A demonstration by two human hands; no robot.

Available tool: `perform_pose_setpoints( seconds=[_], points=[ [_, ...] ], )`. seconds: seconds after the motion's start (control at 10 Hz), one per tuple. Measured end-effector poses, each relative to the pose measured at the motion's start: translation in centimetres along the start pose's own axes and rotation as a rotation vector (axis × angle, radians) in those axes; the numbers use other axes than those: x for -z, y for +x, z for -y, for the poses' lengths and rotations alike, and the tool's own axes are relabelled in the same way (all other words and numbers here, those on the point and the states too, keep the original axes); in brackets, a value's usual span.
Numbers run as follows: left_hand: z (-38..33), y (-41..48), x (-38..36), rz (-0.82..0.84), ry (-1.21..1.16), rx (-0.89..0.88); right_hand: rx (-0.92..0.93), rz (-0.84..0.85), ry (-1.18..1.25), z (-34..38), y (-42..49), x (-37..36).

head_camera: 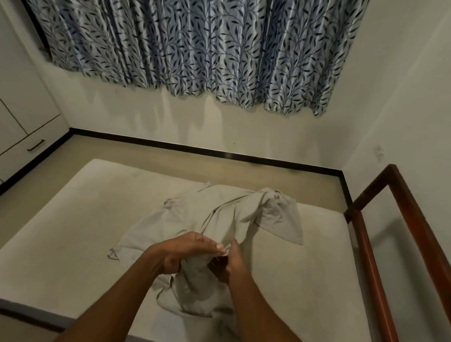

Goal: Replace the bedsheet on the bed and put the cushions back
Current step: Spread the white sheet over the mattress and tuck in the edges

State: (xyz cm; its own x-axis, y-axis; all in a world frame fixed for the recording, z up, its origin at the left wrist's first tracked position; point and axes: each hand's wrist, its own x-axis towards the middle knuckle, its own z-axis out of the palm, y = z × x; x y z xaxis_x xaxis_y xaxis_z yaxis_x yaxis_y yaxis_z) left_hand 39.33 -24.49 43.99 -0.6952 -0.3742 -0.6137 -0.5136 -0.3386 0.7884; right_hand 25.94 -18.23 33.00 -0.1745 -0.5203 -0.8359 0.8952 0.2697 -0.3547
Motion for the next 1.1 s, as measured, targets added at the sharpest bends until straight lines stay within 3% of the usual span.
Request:
perform_pose_setpoints(
  seconds=[0.1,0.2,0.4,0.6,0.7,0.9,1.0,1.1],
  points=[
    [0.5,0.4,1.9,0.075,0.158,0.034,0.012,-0.075,0.098,2.6,1.6,-0.7],
    [2.1,1.3,4.0,-0.035,0.357,0.118,0.079,-0.068,0.150,6.1,5.2,1.0],
    [4.7,3.1,4.9,-0.012,0.632,0.334,0.218,-0.093,0.349,14.3,0.1,4.5],
    [4.7,4.7,3.1,0.019,0.824,0.412,0.345,-0.240,0.342,19.0,-0.5,9.6],
    [4.1,6.2,1.0,0.066,0.845,0.382,0.373,-0.381,0.257,20.3,0.4,12.4],
    [2.7,10.6,-4.7,0.041,0.710,0.200,0.576,-0.335,-0.157,24.7,-0.2,14.2],
    [0.5,13.5,-8.2,-0.008,0.572,0.127,0.474,-0.186,0.053,34.0,1.7,12.1],
    [-3.0,16.1,-11.1,-0.120,0.463,0.025,0.462,-0.109,0.088,41.6,2.9,8.9]
  ],
)
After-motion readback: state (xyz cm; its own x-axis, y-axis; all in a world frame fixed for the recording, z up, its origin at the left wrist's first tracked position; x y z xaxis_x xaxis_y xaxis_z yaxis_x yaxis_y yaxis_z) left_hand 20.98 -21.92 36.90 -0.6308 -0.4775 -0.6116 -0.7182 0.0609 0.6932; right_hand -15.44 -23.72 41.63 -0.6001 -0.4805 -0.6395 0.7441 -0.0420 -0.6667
